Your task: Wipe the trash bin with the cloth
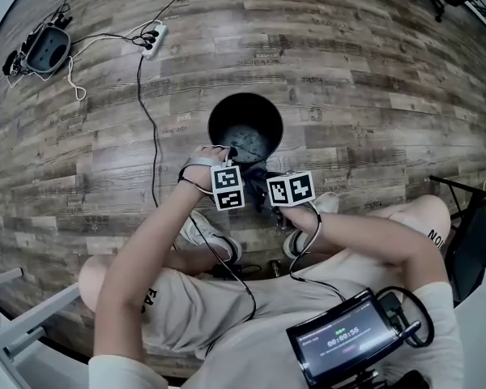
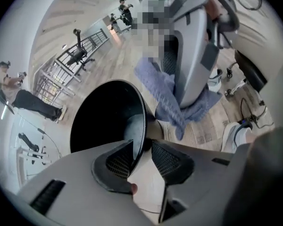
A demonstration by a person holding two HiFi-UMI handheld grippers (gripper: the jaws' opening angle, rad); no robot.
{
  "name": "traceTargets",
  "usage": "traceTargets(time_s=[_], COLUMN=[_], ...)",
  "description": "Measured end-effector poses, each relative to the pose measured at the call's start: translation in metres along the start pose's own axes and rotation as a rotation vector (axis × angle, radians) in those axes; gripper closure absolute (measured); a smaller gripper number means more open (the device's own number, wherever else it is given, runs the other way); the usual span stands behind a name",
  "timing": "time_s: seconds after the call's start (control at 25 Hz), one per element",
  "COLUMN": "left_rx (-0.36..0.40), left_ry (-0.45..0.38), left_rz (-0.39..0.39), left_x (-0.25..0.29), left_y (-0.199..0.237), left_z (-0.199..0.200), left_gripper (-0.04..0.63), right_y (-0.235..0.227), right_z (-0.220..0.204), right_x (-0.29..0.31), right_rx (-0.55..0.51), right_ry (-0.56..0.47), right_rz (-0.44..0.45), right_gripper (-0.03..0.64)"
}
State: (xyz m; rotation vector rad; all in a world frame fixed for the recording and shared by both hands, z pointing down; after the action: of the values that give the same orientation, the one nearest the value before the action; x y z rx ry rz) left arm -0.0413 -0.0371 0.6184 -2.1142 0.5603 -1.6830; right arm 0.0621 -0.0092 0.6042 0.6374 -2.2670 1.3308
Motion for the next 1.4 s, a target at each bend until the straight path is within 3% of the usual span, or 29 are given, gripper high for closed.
traceTargets(time_s=[0.16, 0.6, 0.88, 1.16, 1.4], left_rx=[-0.069, -0.004, -0.005, -0.006, -0.006], left_ry=[-0.034, -0.051, -0.06, -0.07, -0.074], left_rz=[-0.044, -0.038, -0.02, -0.008, -0.002], left_x=[-0.005, -0.004, -0.004, -0.006, -0.004], left_y=[-0.011, -0.014, -0.013, -0.013, -0.013], left_z=[0.02, 0.024, 0.025, 0.025, 0.024], left_gripper=[0.482, 0.5, 0.5, 0.5, 0.5], right_y=[-0.009, -0.052, -0.089, -0.125, -0.145], right_z=[0.0, -0.011, -0.032, -0.061, -0.073], right_x=[0.005, 0.035, 0.067, 0.103, 0.121], right_rx=[0.002, 0.001, -0.015, 0.063, 0.099], right_ry=[-0.006, 0.052, 0.082, 0.042, 0.083], right_rz=[-0.019, -0.076, -0.102, -0.159, -0.191], right_gripper=[0.537, 0.537, 0.537, 0.537, 0.537])
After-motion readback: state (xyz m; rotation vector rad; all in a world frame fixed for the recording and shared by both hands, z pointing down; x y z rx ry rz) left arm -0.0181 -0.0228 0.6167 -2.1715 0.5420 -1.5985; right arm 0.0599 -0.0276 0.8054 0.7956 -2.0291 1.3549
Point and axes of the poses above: the fingertips, and each gripper's own axes: x forward along the fingers, y to its left, z out of its top, the point moved 7 cm from there along -x, backward along the fingers, and after that the axes turned 12 degrees about z, right-handed, at the moved point
